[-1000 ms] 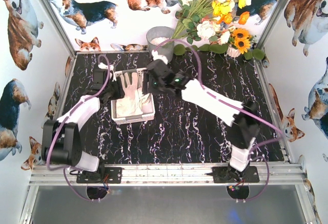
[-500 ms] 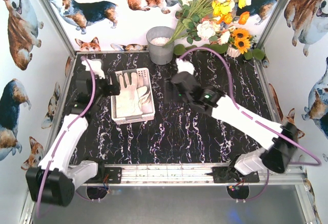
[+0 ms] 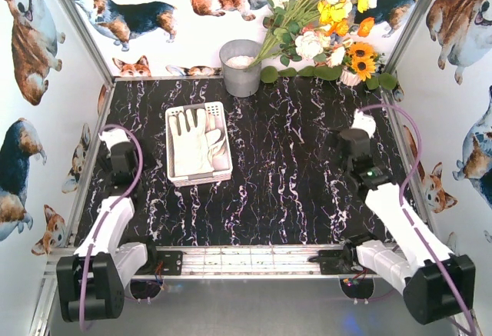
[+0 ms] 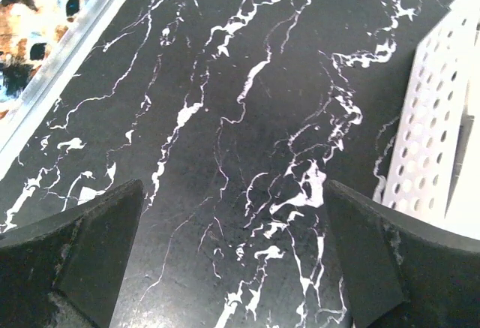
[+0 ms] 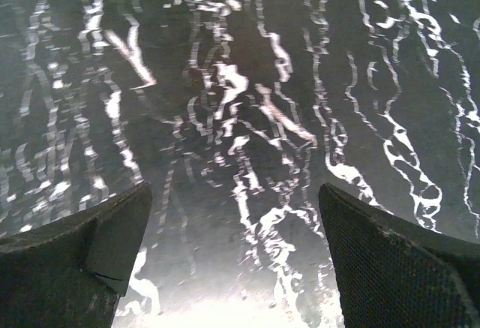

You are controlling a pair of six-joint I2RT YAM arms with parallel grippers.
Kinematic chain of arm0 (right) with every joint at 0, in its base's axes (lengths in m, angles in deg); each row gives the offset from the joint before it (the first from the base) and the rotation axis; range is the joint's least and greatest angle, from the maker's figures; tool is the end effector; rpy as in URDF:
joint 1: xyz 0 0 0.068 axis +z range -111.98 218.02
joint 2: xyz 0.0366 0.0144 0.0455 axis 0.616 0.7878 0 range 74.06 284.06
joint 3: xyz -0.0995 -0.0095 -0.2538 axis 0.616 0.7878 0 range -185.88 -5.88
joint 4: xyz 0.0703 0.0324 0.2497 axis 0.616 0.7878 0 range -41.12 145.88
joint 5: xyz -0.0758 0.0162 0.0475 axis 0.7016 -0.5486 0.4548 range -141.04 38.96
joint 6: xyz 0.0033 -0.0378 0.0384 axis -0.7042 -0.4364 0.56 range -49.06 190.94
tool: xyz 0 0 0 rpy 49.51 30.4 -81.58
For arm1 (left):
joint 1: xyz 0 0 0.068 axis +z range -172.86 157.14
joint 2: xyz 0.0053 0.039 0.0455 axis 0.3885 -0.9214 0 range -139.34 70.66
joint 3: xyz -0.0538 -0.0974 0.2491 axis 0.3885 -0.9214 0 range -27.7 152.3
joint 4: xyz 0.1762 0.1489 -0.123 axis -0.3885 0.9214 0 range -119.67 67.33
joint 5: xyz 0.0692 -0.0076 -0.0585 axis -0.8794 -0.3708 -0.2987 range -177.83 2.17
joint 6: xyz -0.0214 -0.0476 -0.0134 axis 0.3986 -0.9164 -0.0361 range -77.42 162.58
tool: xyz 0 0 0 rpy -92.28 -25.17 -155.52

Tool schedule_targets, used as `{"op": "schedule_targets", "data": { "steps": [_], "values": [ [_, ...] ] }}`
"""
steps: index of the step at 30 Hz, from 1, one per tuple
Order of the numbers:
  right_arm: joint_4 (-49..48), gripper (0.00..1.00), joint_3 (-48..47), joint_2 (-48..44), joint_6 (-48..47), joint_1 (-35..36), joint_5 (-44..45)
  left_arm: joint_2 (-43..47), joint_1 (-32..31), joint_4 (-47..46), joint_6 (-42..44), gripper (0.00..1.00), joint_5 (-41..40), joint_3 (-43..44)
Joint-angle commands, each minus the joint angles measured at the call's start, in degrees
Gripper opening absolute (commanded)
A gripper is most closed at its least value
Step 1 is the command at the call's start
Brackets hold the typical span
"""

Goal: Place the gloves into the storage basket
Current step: Reset both arms

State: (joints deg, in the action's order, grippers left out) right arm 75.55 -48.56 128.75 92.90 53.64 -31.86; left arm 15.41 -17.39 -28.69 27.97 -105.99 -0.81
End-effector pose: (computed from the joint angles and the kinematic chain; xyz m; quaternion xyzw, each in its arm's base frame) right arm 0.1992 0.0435 0.2692 0.1212 0.8835 -0.0047 0.4525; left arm 0.2057 0.0308 0.2142 -0.2270 0.8254 0.0960 0.5080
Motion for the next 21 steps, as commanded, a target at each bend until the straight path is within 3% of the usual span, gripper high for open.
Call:
{"op": "schedule_targets", "data": {
  "steps": [1, 7, 10, 14, 18, 20, 21],
  "values": [
    [-19.96, 0.95, 8.38, -0.38, -6.12, -3.2, 5.43, 0.27, 0.38, -18.46, 0.35, 1.0, -4.06, -6.48],
    [-54.2, 1.0, 23.39, 6.49, -17.57, -3.22, 7.59, -6.48, -0.69, -48.55, 7.91, 1.0, 2.46, -17.88],
    [-61.23, 1.0, 23.61, 15.4, -20.32, -3.31, 6.07, -15.08, -2.03, -61.08, 11.43, 1.0, 4.49, -19.35],
    [-59.16, 1.0, 18.87, 21.35, -24.64, -3.27, 5.88, -24.42, -2.66, -65.59, 13.96, 1.0, 10.55, -14.67],
    [-77.23, 1.0, 26.28, 26.01, -22.9, -7.69, 0.91, -34.64, -5.62, -72.06, 17.38, 1.0, 10.08, -12.8],
    [-82.99, 1.0, 26.94, 30.26, -22.51, -10.02, -3.2, -33.5, -6.34, -61.74, 16.89, 1.0, 8.07, -8.95],
    [-82.11, 1.0, 25.84, 30.32, -22.41, -10.23, -3.83, -34.64, -6.24, -63.04, 17.15, 1.0, 7.95, -8.34]
  ]
}}
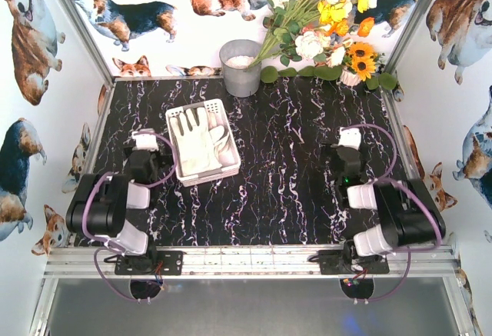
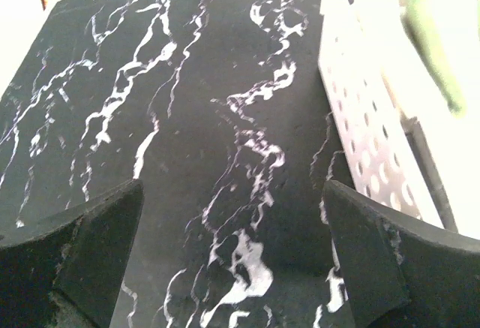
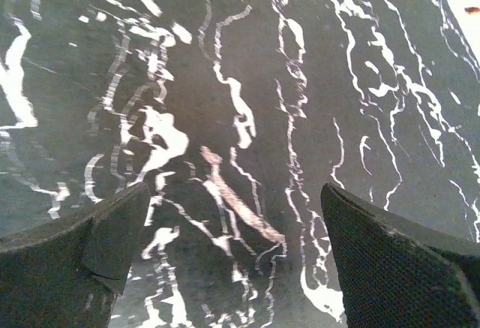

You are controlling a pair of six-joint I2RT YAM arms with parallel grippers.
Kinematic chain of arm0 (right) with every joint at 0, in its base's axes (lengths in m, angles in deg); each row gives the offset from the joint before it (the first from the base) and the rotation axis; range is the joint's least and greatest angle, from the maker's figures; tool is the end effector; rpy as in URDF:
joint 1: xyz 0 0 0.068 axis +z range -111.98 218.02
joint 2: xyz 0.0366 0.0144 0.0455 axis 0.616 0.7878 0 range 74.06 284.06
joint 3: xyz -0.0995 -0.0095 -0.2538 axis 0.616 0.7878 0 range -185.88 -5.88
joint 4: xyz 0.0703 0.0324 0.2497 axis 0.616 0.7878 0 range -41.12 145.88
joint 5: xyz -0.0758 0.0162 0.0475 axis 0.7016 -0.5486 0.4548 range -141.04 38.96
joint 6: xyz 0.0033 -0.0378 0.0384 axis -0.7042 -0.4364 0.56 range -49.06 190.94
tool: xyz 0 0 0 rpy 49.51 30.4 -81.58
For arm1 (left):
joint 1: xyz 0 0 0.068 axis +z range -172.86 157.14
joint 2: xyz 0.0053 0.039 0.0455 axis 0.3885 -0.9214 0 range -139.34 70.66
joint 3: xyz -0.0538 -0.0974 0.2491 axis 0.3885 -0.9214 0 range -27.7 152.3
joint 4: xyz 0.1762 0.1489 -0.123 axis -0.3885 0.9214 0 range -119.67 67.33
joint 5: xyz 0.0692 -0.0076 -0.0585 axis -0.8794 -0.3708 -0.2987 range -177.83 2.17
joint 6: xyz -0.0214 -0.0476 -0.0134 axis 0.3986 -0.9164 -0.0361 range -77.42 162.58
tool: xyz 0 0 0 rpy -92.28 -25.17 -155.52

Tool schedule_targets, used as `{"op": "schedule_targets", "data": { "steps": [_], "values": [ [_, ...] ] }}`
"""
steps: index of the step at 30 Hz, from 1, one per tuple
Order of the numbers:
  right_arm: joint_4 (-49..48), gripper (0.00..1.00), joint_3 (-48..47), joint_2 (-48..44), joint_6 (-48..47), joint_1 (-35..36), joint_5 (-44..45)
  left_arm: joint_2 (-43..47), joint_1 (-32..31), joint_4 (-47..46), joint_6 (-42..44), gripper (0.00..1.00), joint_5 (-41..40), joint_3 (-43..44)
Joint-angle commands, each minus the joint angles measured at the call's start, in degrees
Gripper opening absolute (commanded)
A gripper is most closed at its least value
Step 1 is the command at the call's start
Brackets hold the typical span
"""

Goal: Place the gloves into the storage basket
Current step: Reset both arms

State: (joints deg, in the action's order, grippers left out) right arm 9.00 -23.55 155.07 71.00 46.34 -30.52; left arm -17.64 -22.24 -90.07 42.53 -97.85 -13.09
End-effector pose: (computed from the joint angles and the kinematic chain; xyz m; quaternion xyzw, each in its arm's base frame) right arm 0.2400 0.0225 0.1394 0.0382 0.8277 -0.1091 0.5492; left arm 0.2447 0.0088 0.1342 -0.0587 0.7808 0.0715 0.6179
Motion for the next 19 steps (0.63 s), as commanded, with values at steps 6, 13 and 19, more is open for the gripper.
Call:
{"op": "schedule_targets", "data": {
  "steps": [6, 13, 19],
  "values": [
    [-9.92, 1.0, -0.45, 2.39, 1.43, -4.63, -7.2, -0.79, -1.74, -1.42, 1.63, 1.0, -2.9, 3.36],
    [-11.26, 1.0, 0.16, 2.82, 0.88, -4.45, -7.28, -0.85, -1.74, -2.23, 1.72, 1.0, -2.88, 3.05],
    [-11.76, 1.0, 0.2, 3.01, 0.85, -4.89, -8.36, -0.92, -1.75, -2.09, 1.66, 1.0, -2.82, 3.19]
  ]
}}
